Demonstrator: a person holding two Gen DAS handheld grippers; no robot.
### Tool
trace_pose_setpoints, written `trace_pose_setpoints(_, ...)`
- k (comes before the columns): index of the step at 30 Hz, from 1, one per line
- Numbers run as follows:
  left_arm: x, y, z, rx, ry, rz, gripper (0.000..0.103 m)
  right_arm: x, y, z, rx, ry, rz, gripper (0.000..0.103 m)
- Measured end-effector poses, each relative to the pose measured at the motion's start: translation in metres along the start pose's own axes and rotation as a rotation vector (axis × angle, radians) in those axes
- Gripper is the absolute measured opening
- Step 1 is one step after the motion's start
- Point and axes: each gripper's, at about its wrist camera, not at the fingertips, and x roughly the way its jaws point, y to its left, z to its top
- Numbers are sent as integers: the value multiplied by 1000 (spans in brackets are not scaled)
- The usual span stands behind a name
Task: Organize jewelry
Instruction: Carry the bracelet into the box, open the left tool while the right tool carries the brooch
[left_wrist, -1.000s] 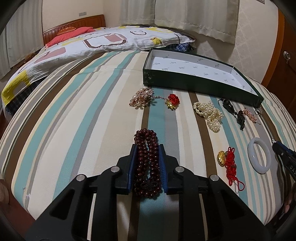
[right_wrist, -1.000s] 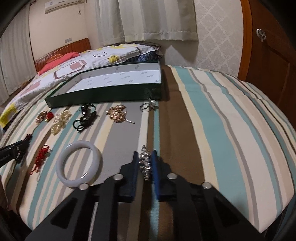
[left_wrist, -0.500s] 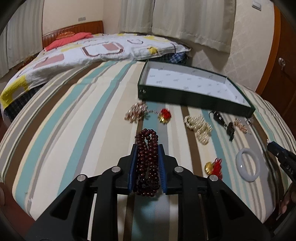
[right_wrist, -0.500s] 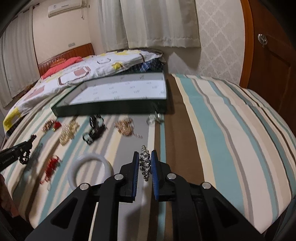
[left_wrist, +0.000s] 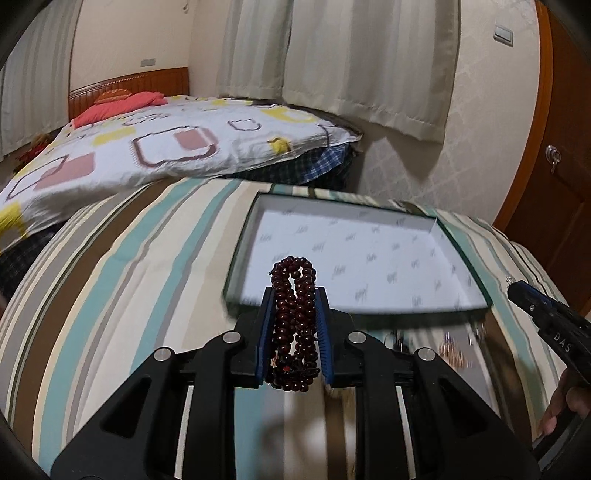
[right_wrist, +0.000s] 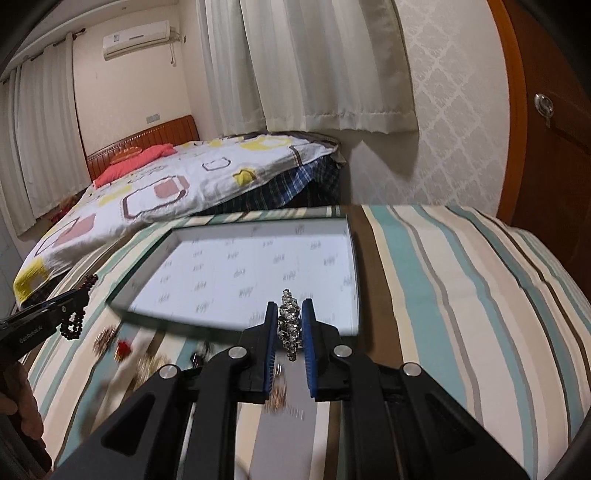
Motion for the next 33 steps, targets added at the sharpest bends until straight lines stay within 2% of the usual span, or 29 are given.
trace_pose_setpoints(5, 54, -6, 21, 7, 58, -7, 21, 41, -2, 15, -15, 38, -6, 14)
trace_pose_setpoints(10, 95, -2, 18, 7, 131, 12, 21, 75, -14, 13, 3, 117, -8, 14)
trace_pose_setpoints(22, 126, -8, 9, 44, 209, 26, 21, 101, -23, 3, -5, 212, -24, 14)
trace_pose_setpoints(25, 126, -10, 8, 55, 208, 32, 29, 101, -24, 2, -12, 214, -25, 16)
trace_pose_setpoints(28, 126, -9, 10, 46, 199, 32, 47, 101, -23, 2, -15, 209, -8, 28)
trace_pose_setpoints(30, 125, -8, 11, 37, 193, 26, 50, 100, -19, 3, -27, 204, -4, 36)
trace_pose_setpoints(33, 121, -7, 13, 30, 182, 21, 57, 95, -16, 4, -40, 186, -6, 41)
